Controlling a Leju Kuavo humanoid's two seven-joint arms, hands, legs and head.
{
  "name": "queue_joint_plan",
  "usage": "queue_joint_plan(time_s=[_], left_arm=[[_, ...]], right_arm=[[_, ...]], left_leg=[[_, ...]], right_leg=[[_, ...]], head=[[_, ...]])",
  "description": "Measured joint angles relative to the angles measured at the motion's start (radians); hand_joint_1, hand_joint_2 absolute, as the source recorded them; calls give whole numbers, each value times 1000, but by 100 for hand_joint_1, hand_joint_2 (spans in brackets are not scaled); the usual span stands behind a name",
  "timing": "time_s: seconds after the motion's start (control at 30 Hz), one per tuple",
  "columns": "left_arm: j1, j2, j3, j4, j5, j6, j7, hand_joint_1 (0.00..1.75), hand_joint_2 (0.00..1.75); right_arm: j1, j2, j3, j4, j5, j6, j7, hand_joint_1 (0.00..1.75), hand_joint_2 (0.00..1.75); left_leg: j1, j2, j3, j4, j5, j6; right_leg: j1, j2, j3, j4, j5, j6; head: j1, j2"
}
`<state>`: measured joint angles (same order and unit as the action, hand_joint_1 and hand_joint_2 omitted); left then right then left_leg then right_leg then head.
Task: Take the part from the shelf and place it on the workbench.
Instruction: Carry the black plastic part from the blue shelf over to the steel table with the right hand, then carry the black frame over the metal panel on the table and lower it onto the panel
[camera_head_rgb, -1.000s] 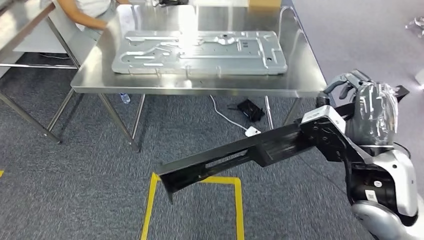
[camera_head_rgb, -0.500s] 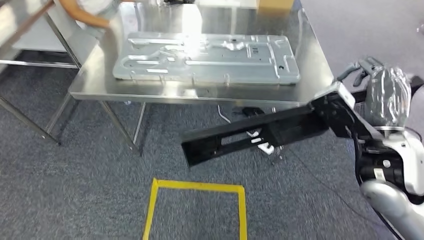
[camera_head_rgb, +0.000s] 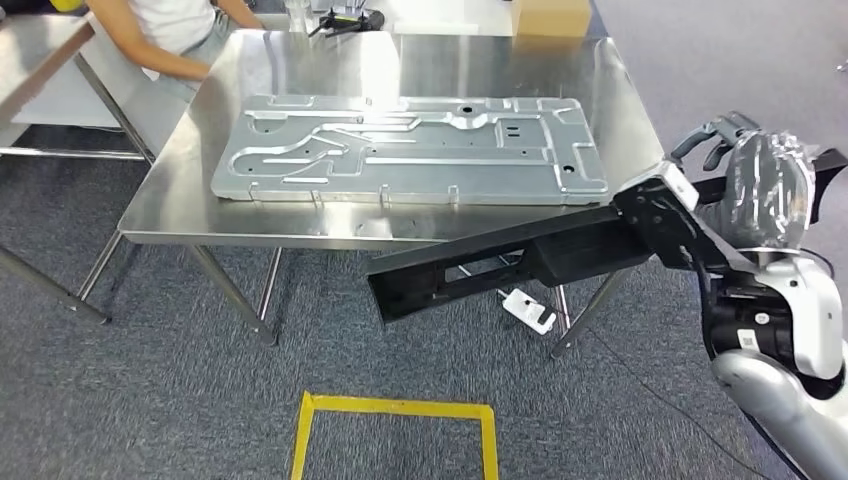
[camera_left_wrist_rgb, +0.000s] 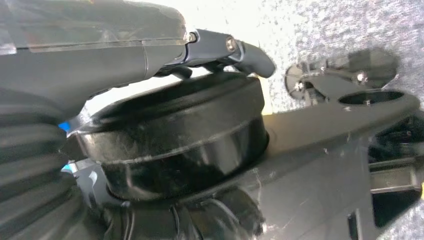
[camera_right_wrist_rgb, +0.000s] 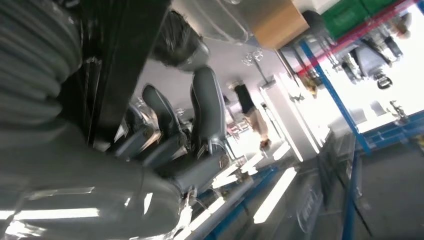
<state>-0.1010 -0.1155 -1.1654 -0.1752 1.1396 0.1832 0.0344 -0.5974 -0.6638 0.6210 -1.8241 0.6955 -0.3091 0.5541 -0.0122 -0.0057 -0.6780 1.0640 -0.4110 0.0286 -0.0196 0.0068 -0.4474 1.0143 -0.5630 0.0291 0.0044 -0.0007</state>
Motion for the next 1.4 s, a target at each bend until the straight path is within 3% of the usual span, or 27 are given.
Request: queue_joint_plan(time_s=[0.07, 0.1, 0.17, 0.23, 0.3, 0.33, 0.37, 0.43, 0.47, 0.5, 0.6, 0.67, 0.73, 0.77, 0.8, 0.83, 0.87, 0.97, 1.0, 1.07, 1.1, 1.17, 1.27, 1.3, 1.33, 1.37, 1.4], left_arm=[[-4, -1, 0, 0, -1, -1, 3, 0, 175], [-5, -1, 0, 0, -1, -1, 4, 0, 175], [-6, -1, -1, 0, -2, -1, 6, 0, 175], [-3, -2, -1, 0, -2, -1, 6, 0, 175], [-1, -2, -1, 0, -1, -1, 6, 0, 175], [-1, -2, -1, 0, 0, -1, 6, 0, 175], [0, -3, -1, 0, 0, 0, 6, 0, 175], [3, -4, -2, 0, 0, 0, 6, 0, 175], [6, -4, -2, 0, 0, 0, 6, 0, 175], [7, -5, -2, 0, 1, 1, 6, 0, 175], [3, -4, -3, 0, 2, 2, 7, 0, 175], [-1, -3, -3, 0, 2, 2, 7, 0, 175], [-3, -3, -3, 0, 2, 3, 6, 0, 175], [-4, -3, -3, 0, 2, 3, 6, 0, 175], [-5, -2, -3, 0, 3, 3, 5, 0, 175], [-5, -2, -4, 0, 3, 3, 5, 0, 175], [-5, -2, -4, 0, 3, 3, 6, 0, 175], [-1, -1, -5, 0, 5, 4, 6, 0, 175], [-1, -1, -5, 0, 5, 5, 6, 0, 175], [-4, -2, -6, 0, 6, 6, 6, 0, 175], [-5, -2, -6, 0, 6, 6, 7, 0, 175], [-6, -2, -6, 0, 6, 6, 7, 0, 175], [-4, -4, -6, 0, 6, 6, 9, 0, 175], [-3, -4, -6, 0, 6, 6, 9, 0, 175], [-2, -4, -6, 0, 7, 6, 10, 0, 175], [-2, -4, -6, 0, 8, 6, 11, 0, 175], [0, -4, -7, 0, 9, 6, 12, 0, 175]], right_arm=[[-4, 0, 2, 2, 5, 0, 0, 175, 175], [-8, 0, 2, 2, 8, 0, -1, 175, 175], [-12, 0, 4, 3, 18, 1, -1, 175, 175], [-11, 1, 7, 4, 26, 3, -1, 175, 175], [-10, 1, 10, 4, 31, 6, -1, 175, 175], [-10, 1, 10, 4, 33, 7, -1, 175, 175], [-10, 1, 11, 4, 35, 8, -1, 175, 175], [-11, 1, 13, 5, 37, 11, -1, 175, 175], [-12, 1, 16, 5, 38, 12, -1, 175, 175], [-12, 1, 18, 5, 39, 12, -1, 175, 175], [-16, 2, 20, 2, 42, 13, -1, 175, 175], [-18, 3, 20, 1, 43, 13, -1, 175, 175], [-17, 3, 22, 1, 44, 14, -1, 175, 175], [-16, 3, 23, 1, 44, 16, -1, 175, 175], [-16, 3, 24, 1, 44, 18, -1, 175, 175], [-16, 3, 25, 1, 44, 19, -1, 175, 175], [-17, 4, 27, 1, 44, 21, -1, 175, 175], [-19, 6, 31, 2, 44, 26, 0, 175, 175], [-19, 8, 32, 3, 44, 28, 0, 175, 175], [-23, 10, 33, 4, 44, 30, 1, 175, 175], [-24, 10, 34, 4, 45, 30, 1, 175, 175], [-25, 11, 34, 7, 46, 28, 1, 175, 175], [-15, 11, 34, 15, 48, 24, 1, 175, 175], [-11, 11, 34, 18, 48, 23, 1, 175, 175], [-7, 11, 34, 22, 48, 21, 1, 175, 175], [-5, 11, 34, 26, 48, 18, 1, 175, 175], [-3, 11, 34, 29, 46, 14, 1, 175, 175]], left_leg=[[0, -4, 18, -6, -13, 16], [1, -6, 27, -9, -20, 24], [2, -14, 48, -14, -35, 34], [2, -25, 71, -16, -55, 38], [2, -42, 103, -16, -79, 38], [2, -53, 121, -16, -92, 37], [3, -62, 140, -17, -106, 35], [3, -78, 168, -19, -130, 28], [3, -84, 173, -24, -139, 24], [3, -88, 177, -26, -141, 19], [-1, -70, 150, 27, -108, 3], [-1, -34, 81, 134, -103, -9], [1, -13, 5, 225, -158, -17], [3, -11, -20, 241, -191, -20], [4, -10, -33, 230, -209, -21], [4, -9, -34, 195, -201, -22], [5, -9, -26, 140, -161, -22], [1, -6, -7, -16, 2, -9], [0, -6, -3, -34, 21, -2], [1, -7, 15, -36, 14, 11], [2, -7, 25, -38, 9, 19], [2, -7, 44, -40, -3, 31], [0, -10, 70, -41, -30, 38], [0, -12, 82, -40, -41, 38], [-1, -15, 97, -41, -53, 38], [-2, -16, 114, -41, -66, 37], [-2, -17, 126, -42, -78, 36]], right_leg=[[-3, -2, -10, 31, 5, 9], [-5, -3, -34, 73, 12, 12], [-6, -5, -115, 194, 2, 17], [-5, -5, -205, 291, -49, 21], [-5, -5, -255, 287, -75, 21], [-4, -3, -261, 247, -57, 19], [-3, 1, -261, 187, -9, 16], [2, 16, -256, 76, 124, 6], [5, 22, -252, 43, 172, 1], [7, 24, -249, 26, 194, -5], [3, 15, -215, 1, 183, -21], [0, 8, -186, -12, 169, -31], [0, 2, -156, -18, 148, -35], [-1, -1, -140, -19, 136, -34], [-1, -2, -123, -20, 123, -33], [-1, -4, -104, -20, 110, -32], [-1, -5, -85, -20, 95, -30], [4, -1, -45, -15, 54, -16], [7, 1, -37, -10, 45, -10], [7, 1, -31, 7, 37, -1], [5, 0, -39, 33, 42, 2], [2, -4, -97, 131, 35, 7], [2, -4, -219, 279, -42, 14], [2, -4, -243, 283, -60, 14], [2, -4, -252, 255, -54, 13], [4, -4, -251, 204, -22, 9], [7, -5, -243, 138, 39, 3]], head=[[0, 0], [2, 0], [5, 0], [5, 0], [5, 0], [6, 0], [6, 0], [7, 0], [7, 0], [7, 0], [5, 0], [-1, 0], [-6, 0], [-6, 0], [-7, 0], [-7, 0], [-7, 0], [-7, 0], [-7, 0], [-7, 0], [-6, 0], [-3, 0], [-2, 0], [-2, 0], [-2, 0], [-2, 0], [-2, 0]])
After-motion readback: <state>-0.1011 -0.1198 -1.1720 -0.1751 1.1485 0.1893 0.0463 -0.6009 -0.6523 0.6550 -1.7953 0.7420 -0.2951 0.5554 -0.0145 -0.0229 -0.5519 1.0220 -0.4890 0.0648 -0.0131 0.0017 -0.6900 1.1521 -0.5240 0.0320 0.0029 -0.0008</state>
